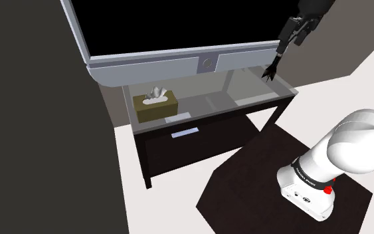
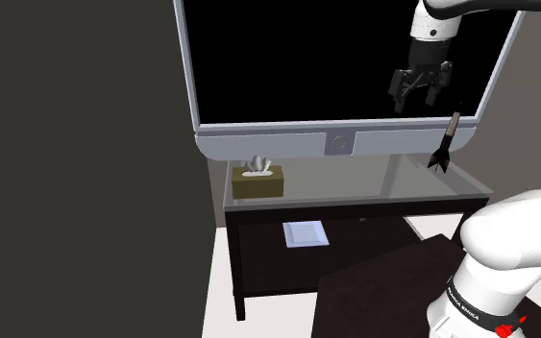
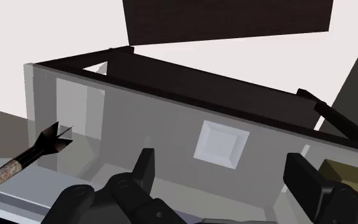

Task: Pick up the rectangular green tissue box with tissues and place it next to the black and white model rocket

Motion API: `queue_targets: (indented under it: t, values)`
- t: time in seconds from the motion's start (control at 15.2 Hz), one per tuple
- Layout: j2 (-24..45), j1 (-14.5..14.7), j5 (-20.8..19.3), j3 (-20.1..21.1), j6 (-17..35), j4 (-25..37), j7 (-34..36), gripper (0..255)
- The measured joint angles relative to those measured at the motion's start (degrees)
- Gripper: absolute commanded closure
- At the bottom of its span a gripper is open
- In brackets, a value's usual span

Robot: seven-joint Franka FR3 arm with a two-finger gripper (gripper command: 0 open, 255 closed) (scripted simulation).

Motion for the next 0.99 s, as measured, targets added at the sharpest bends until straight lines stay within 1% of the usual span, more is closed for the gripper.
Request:
queue_targets:
  t: [0.13,0.33,0.66,0.99]
  values:
    - [-0.2,0.0,0.4,0.3,0.7,-0.8,0.7,0]
    - [0.0,0.3,3.3,2.9,4.5,-3.6,5.8,0]
    - [1.5,0.6,8.3,7.5,13.0,-8.7,14.8,0]
    - [5.8,0.8,12.7,12.9,22.1,-10.8,23.9,0]
